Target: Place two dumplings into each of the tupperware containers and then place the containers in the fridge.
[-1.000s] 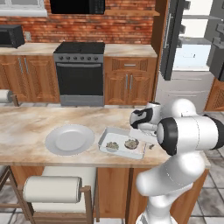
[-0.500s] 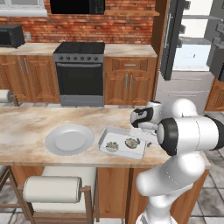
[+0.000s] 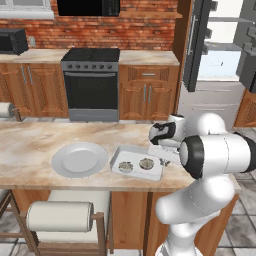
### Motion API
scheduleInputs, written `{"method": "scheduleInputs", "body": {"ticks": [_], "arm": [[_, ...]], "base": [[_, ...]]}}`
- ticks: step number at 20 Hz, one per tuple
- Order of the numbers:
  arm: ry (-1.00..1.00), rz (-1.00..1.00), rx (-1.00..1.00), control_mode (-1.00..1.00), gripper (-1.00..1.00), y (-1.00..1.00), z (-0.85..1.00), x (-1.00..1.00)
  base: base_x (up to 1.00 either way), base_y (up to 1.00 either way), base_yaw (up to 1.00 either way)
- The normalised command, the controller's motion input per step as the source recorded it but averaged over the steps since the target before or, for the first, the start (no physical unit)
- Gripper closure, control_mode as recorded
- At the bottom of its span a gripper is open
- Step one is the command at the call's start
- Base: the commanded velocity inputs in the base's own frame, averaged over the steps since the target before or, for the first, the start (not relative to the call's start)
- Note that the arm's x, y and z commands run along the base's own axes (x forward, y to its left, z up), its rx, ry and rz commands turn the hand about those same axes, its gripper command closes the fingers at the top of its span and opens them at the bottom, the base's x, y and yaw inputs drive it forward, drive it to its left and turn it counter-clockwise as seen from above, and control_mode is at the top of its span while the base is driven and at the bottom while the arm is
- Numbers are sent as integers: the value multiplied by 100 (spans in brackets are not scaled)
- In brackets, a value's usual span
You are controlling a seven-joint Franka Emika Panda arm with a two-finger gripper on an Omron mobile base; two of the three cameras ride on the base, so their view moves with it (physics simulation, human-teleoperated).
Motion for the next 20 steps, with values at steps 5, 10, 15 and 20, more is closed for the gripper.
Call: {"method": "scheduleInputs", "body": {"ticks": [5,10,15,20], "arm": [[1,-13,0,-100,100,-13,92,-33],[2,-12,1,-100,100,-26,99,-45],[1,-18,0,-100,100,-6,100,-41],[-6,-22,0,-100,100,-1,87,-86]], "base": [[0,0,0],[0,0,0],[0,0,0],[0,0,0]]}}
